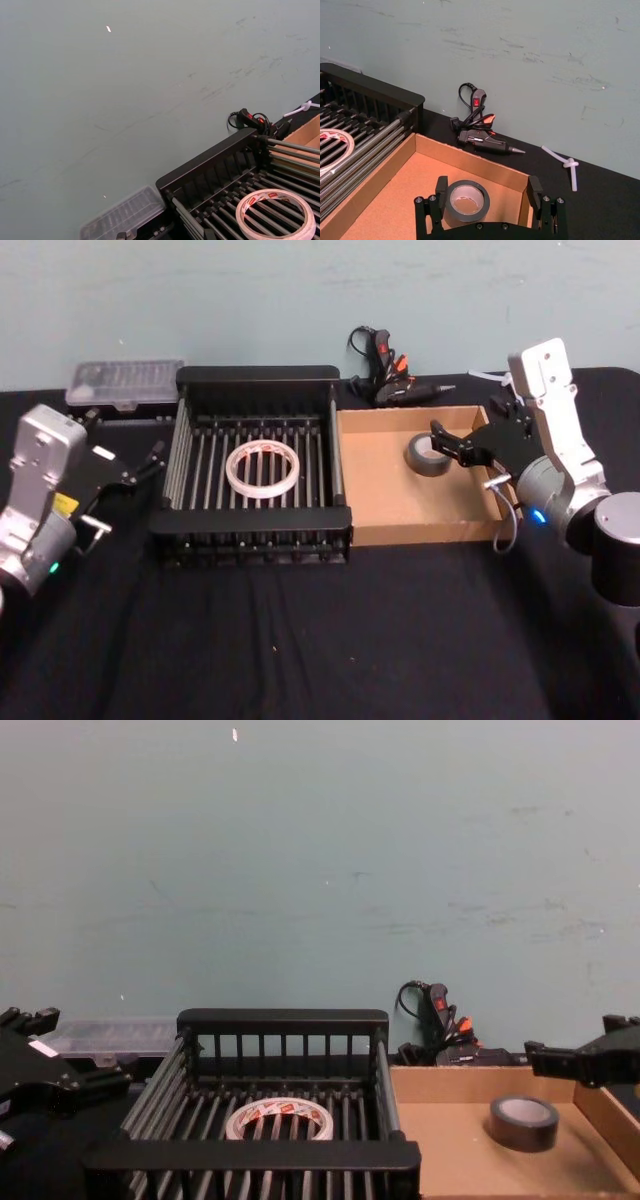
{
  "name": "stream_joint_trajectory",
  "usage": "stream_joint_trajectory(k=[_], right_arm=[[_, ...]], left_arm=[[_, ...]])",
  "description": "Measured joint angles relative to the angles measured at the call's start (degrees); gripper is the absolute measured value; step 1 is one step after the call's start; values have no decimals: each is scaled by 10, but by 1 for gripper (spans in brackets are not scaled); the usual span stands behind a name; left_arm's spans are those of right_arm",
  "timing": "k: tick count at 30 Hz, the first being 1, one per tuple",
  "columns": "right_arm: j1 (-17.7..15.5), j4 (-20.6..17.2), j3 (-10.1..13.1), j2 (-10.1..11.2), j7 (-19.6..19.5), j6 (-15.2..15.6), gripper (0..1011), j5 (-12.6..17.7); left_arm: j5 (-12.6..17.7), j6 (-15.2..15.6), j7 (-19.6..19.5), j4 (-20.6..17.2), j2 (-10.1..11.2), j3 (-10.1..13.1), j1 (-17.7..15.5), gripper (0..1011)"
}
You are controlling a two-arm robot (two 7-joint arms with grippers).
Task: Pick up the white tape and place it into the black box , Pick up the silver tape and place it into the brown box.
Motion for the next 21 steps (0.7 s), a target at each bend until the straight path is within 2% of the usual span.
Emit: stream_joint_trajectory(k=[21], right_arm=[[1, 0, -1, 1, 0, -1, 1002, 0]], left_arm=[[0, 0, 0, 0, 0, 0, 0, 1001]])
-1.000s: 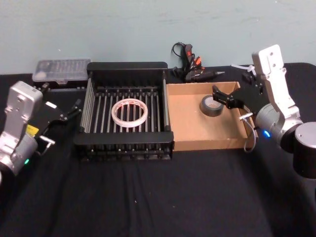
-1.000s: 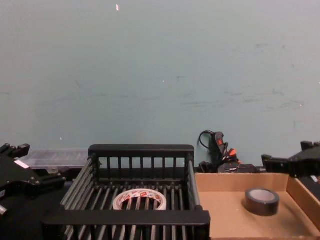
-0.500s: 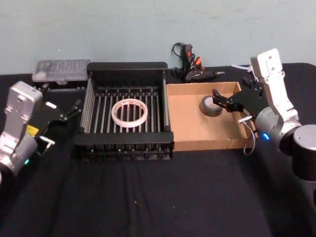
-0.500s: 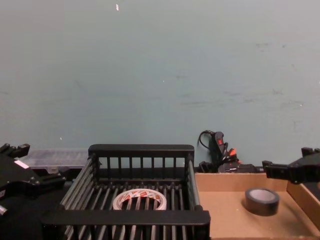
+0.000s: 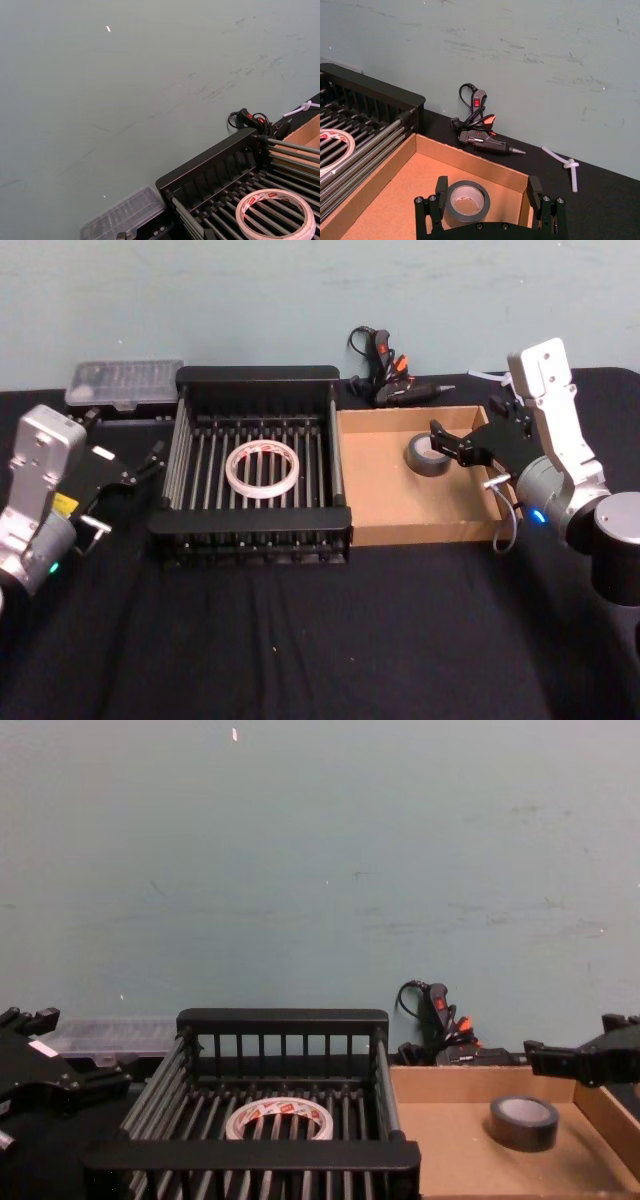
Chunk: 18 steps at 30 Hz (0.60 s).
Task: Pick up the white tape and place it into the black box , Pick up the silver tape and place it into the brown box.
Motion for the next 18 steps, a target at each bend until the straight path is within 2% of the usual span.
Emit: stream_joint_trajectory(k=[18], right_arm=[[0, 0, 0, 0, 0, -1, 1002, 1]], left_arm=[[0, 0, 0, 0, 0, 0, 0, 1001]])
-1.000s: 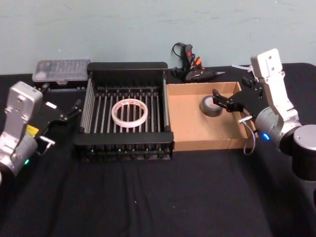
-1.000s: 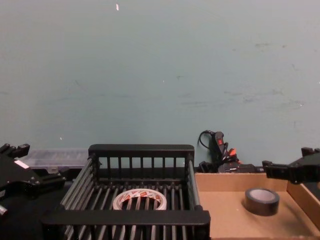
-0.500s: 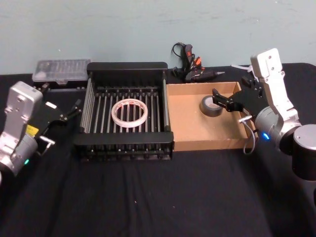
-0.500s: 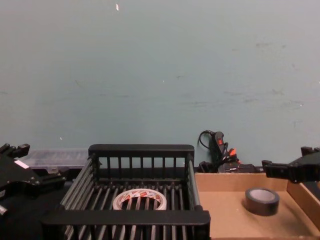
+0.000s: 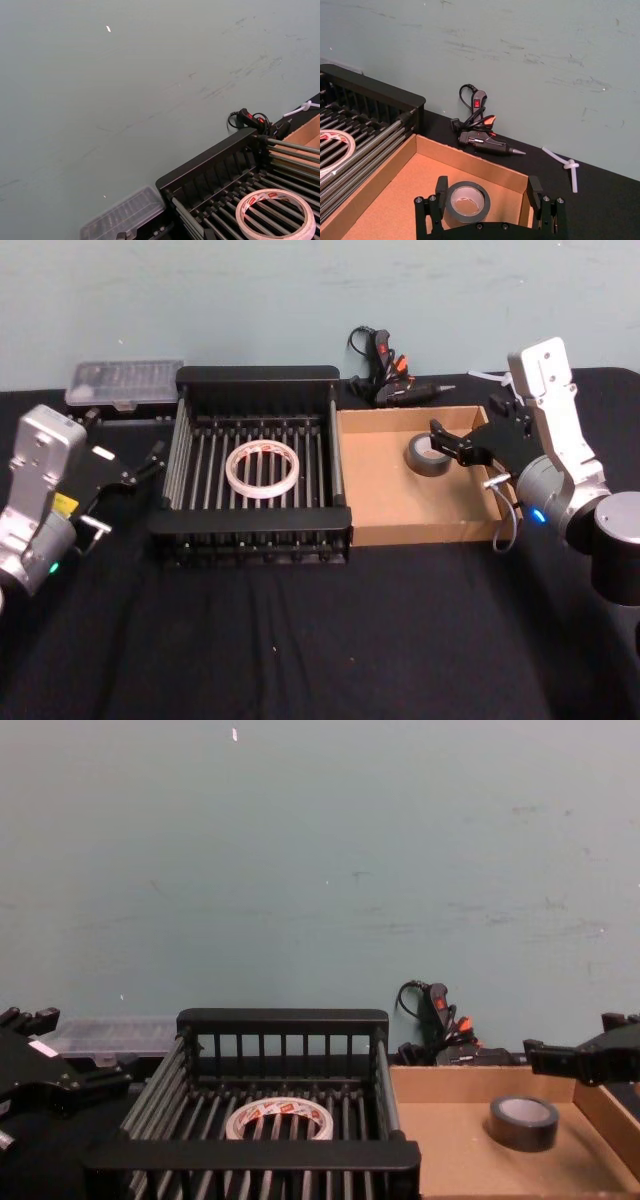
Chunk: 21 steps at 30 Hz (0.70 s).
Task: Pick up the white tape and place it into the black box , Pick up the silver tape and place it into the brown box.
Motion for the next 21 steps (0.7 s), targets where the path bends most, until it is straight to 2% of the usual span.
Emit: stream_joint_trajectory(k=[21], right_arm=[[0, 0, 0, 0, 0, 0, 1002, 0]], left_arm=[[0, 0, 0, 0, 0, 0, 0, 1001]])
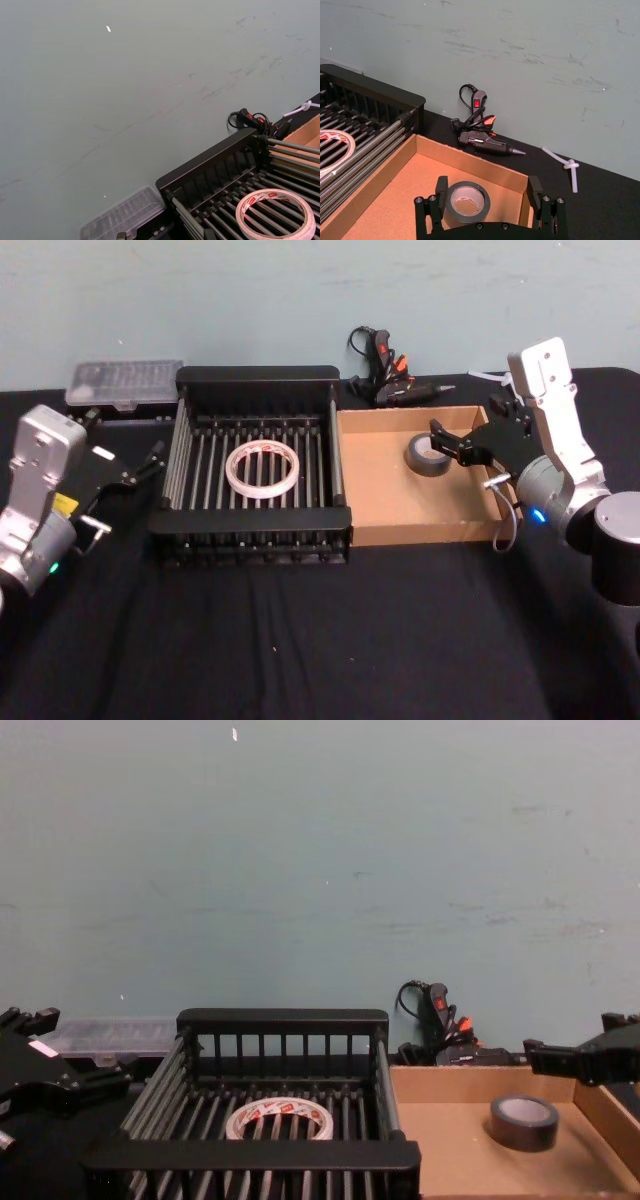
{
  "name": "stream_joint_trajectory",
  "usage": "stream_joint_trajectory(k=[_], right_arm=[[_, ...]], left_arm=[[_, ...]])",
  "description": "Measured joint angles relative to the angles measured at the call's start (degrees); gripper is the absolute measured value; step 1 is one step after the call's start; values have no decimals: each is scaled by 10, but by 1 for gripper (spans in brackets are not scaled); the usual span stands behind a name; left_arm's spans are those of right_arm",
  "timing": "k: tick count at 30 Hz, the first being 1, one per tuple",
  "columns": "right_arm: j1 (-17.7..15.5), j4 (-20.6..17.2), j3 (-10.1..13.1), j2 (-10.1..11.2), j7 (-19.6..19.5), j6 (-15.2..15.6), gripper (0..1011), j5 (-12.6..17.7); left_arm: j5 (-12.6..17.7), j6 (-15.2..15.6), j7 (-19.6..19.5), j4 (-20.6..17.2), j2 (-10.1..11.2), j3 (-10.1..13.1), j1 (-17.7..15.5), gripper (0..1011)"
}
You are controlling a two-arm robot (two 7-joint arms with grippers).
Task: Pick up the white tape and place it into the black box , Pick up the silver tape and place it into the brown box.
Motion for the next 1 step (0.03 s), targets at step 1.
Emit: stream_joint_trajectory(k=[1], right_arm=[[0, 0, 0, 0, 0, 0, 1002, 0]], left_arm=[[0, 0, 0, 0, 0, 0, 0, 1001]])
